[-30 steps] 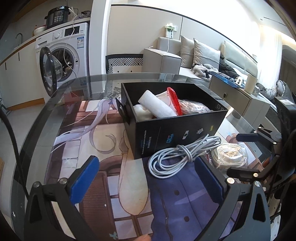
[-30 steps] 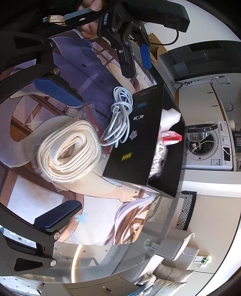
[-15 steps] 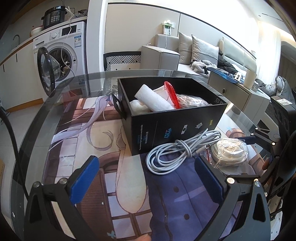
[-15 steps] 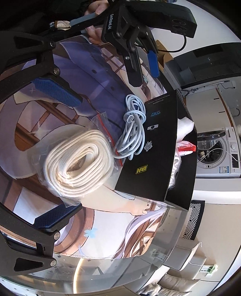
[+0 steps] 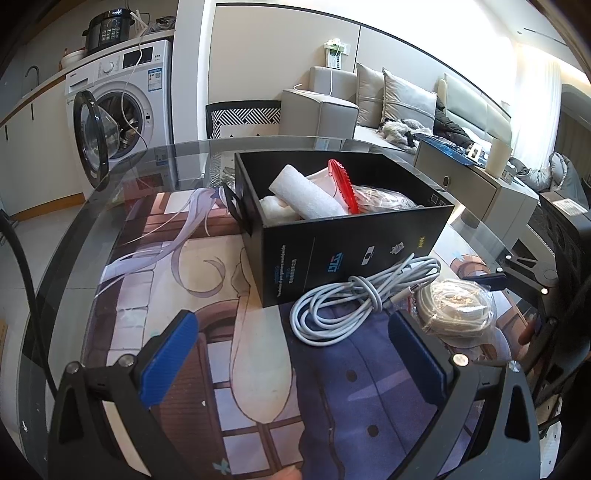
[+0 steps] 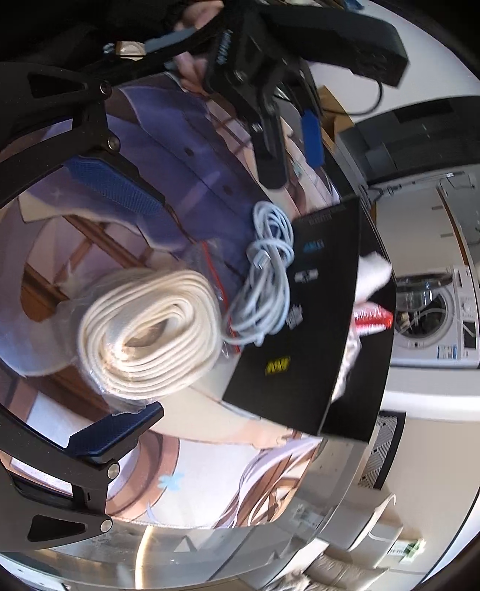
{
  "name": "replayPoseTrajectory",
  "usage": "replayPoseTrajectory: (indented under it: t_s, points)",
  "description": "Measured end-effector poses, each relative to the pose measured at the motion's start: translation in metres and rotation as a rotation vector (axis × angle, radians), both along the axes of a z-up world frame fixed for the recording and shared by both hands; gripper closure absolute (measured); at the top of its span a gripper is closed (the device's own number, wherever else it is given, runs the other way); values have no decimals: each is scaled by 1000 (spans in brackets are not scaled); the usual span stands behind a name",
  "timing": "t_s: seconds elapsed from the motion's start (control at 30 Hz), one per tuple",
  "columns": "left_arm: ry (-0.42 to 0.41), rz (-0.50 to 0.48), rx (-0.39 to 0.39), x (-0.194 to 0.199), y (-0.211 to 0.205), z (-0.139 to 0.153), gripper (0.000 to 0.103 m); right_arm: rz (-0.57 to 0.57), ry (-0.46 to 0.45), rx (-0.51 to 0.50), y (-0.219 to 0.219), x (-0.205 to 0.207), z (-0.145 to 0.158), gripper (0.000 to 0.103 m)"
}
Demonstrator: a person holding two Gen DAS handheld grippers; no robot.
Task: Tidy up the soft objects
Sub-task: 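Grasp the clear zip bag of cream rope with the right tool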
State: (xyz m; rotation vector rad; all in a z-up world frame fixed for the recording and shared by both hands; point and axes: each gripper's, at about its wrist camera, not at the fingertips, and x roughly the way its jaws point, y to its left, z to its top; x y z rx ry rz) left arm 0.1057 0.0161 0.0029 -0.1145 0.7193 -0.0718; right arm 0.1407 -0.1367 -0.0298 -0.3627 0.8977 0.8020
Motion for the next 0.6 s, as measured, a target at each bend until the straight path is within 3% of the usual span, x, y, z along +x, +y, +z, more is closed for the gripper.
replayPoseTrajectory:
  t_s: [0.23,0.37,0.53,0.6]
  points:
    - [2,-3,-3,0,-1,-2,0,-4,-15,-4,5,-3,-1,1]
    - [4,-6,-5,0,-2,-3,0,-29,-50,-30,11,0,-2,9]
    - [8,-8,-7,0,-3,-4,0,-26,-58,-23,8,1,1,29]
    - [10,-8,-5,0,-3,-5,0,-19,-58,-18,4,0,4,45]
